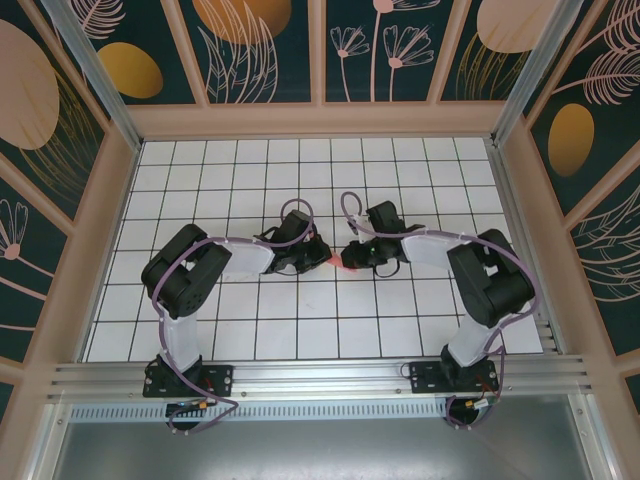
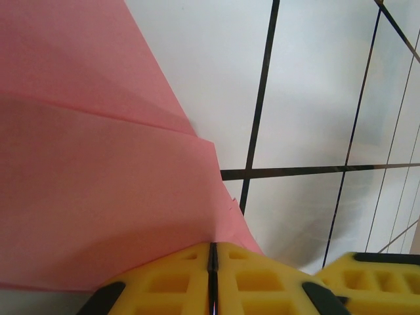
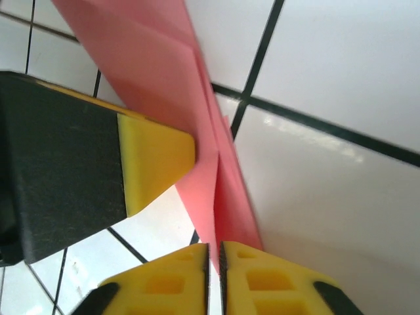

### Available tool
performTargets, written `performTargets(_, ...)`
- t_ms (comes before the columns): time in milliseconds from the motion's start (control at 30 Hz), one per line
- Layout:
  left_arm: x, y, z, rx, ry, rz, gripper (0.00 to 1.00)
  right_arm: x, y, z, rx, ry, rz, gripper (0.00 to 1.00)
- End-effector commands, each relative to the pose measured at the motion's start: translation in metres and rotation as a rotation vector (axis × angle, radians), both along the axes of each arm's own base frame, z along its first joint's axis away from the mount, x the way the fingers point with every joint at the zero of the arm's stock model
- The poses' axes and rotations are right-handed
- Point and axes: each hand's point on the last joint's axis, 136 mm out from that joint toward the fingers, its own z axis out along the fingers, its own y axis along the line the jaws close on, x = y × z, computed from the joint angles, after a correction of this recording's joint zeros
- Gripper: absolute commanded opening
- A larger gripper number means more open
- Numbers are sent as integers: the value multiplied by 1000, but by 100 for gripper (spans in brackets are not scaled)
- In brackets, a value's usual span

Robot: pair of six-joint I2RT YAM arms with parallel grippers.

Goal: Fold a paper plane with a square sheet of paper (pick it up from the middle)

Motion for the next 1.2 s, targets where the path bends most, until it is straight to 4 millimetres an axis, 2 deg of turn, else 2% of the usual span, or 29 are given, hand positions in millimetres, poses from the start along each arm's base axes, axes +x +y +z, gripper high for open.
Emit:
performTargets(0,-13,43,-57,221,96,64,13,0,-16,0,-85,-66,-18,22)
performTargets(333,-9,40,-54,223,88,49,15,-23,6,-7,-21,-31,158,22)
performTargets(700,-10,41,-53,234,87,38,16,-5,-3,-23,-126,-52,109,22)
performTargets(933,-13,43,-56,256,79,8,17,4,-7,-10,-137,-103,57,26)
performTargets(967,-5,36,-48,240,58,5,17,5,-8,-8,-136,-110,51,27)
performTargets(1167,-1,33,-42,242,18,-32,17,9,-3,2,-88,-124,39,33)
